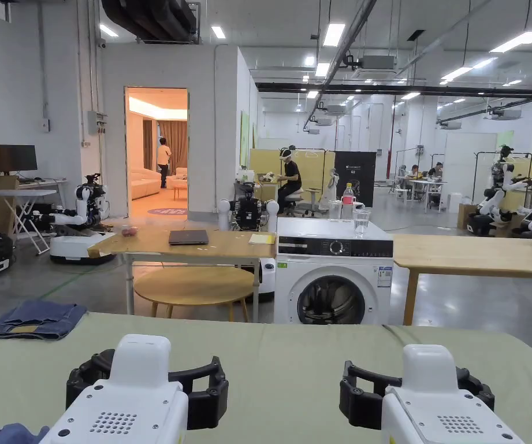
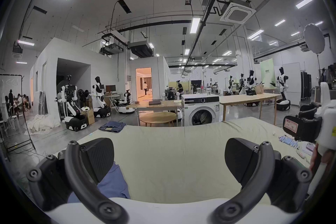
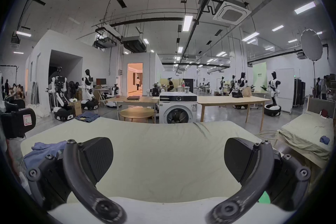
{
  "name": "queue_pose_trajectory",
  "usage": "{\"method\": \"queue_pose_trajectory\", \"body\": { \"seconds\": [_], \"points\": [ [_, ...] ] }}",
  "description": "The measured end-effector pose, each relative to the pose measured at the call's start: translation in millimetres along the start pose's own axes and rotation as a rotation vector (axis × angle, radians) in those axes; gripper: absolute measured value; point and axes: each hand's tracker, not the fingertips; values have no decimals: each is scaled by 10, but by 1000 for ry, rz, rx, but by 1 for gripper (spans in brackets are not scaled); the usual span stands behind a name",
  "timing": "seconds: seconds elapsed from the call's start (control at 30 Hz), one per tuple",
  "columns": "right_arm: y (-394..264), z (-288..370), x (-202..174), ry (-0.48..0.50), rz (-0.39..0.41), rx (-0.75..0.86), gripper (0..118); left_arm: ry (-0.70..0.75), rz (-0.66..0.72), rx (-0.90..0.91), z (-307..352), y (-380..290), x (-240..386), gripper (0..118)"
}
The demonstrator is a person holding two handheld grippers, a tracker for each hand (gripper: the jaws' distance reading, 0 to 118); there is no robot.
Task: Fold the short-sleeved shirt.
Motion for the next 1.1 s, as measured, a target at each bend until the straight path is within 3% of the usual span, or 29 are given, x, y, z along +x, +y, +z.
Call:
{"method": "queue_pose_trajectory", "body": {
  "seconds": [0.47,0.5,0.53,0.57,0.63,0.73,0.8,0.93,1.1],
  "points": [
    [-4,-10,-54,-14,57,-5,118,-21,-35,-10,-2,-15,21,115],
    [5,-1,-38,13,38,-18,115,-19,-40,-10,-39,-28,51,101],
    [9,5,-23,43,22,-24,109,-24,-41,-3,-32,-31,57,59],
    [9,7,-21,41,31,-24,82,-29,-41,10,-12,-30,59,0],
    [3,28,-76,29,83,-6,1,14,-63,-7,-45,-28,75,0],
    [-97,64,-176,-87,127,34,0,-32,-31,-1,-34,-53,66,0],
    [-129,79,-139,-5,50,7,0,-21,-45,-2,-22,-78,90,0],
    [-195,92,-208,-15,59,0,0,0,-51,-12,2,-107,45,0],
    [-86,45,-460,67,54,-6,0,71,-56,-1,154,-76,-191,0]
  ]
}}
